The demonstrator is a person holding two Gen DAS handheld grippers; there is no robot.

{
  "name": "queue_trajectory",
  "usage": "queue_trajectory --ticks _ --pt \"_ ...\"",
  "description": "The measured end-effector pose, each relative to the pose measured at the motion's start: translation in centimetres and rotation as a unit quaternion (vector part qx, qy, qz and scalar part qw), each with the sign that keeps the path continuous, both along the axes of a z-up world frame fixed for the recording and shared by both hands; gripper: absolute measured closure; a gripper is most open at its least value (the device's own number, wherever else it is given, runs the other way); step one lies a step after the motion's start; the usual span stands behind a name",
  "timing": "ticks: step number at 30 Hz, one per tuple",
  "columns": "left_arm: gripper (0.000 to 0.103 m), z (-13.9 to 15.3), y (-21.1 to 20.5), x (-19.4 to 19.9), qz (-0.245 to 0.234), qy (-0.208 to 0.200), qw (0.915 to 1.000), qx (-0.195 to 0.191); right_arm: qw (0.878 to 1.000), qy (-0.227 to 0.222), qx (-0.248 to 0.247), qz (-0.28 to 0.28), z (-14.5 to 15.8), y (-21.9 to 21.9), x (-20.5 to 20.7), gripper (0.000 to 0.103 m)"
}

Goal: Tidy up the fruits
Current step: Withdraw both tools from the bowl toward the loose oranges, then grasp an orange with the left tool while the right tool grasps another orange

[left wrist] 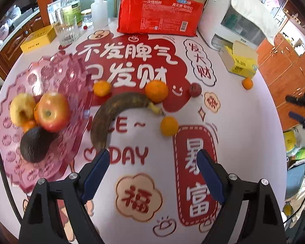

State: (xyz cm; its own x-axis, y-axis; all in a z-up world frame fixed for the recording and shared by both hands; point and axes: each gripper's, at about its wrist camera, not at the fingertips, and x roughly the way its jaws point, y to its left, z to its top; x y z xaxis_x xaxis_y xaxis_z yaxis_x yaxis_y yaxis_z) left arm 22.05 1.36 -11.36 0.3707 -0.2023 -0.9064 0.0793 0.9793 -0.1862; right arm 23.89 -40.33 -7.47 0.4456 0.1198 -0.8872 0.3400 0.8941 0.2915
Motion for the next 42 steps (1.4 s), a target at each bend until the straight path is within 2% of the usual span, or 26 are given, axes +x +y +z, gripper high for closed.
queue_trajectory --ticks 5,10,14,19,22,30,35,40,42 --pt "0.017 -0.2 -1.3 2.1 0.010 -0.002 0.9999 0.011 1.000 -0.018 -0.017 0.016 1.6 -1.7 5.1 0.029" --pt "0.017 -1.0 -2.3 3.7 0.017 0.005 0.9998 0.012 0.998 -0.034 -0.029 0.033 1.4 -2.5 8.8 0.029" --pt "0.017 -2.2 -3.1 4.0 0.016 0.003 0.9999 0.001 0.997 -0.036 -0.050 0.041 -0.6 -2.5 10.4 0.029" --pt "0.017 -4.2 -4.0 4.4 0.015 0.011 0.9998 -0.009 0.997 -0.053 -0.053 0.034 -3.6 -2.5 10.8 0.029" --pt "0.017 -5.4 -4.0 4.8 0.024 0.014 0.9996 -0.004 0.996 -0.058 -0.064 0.036 -5.4 -2.2 11.2 0.029" --pt "0.017 -7.9 -3.6 5.5 0.050 0.033 0.9977 -0.031 0.990 -0.057 -0.091 0.091 -8.6 0.0 12.6 0.029" --pt "0.031 -8.7 -3.7 5.4 0.058 0.037 0.9969 -0.037 0.987 -0.046 -0.115 0.098 -10.1 1.1 13.0 0.030" --pt "0.041 -9.1 -3.7 5.5 0.066 0.036 0.9964 -0.038 0.986 -0.047 -0.119 0.107 -10.7 2.0 13.3 0.045" --pt "0.049 -9.1 -3.6 5.5 0.069 0.030 0.9962 -0.043 0.984 -0.049 -0.130 0.109 -10.7 2.2 13.4 0.052"
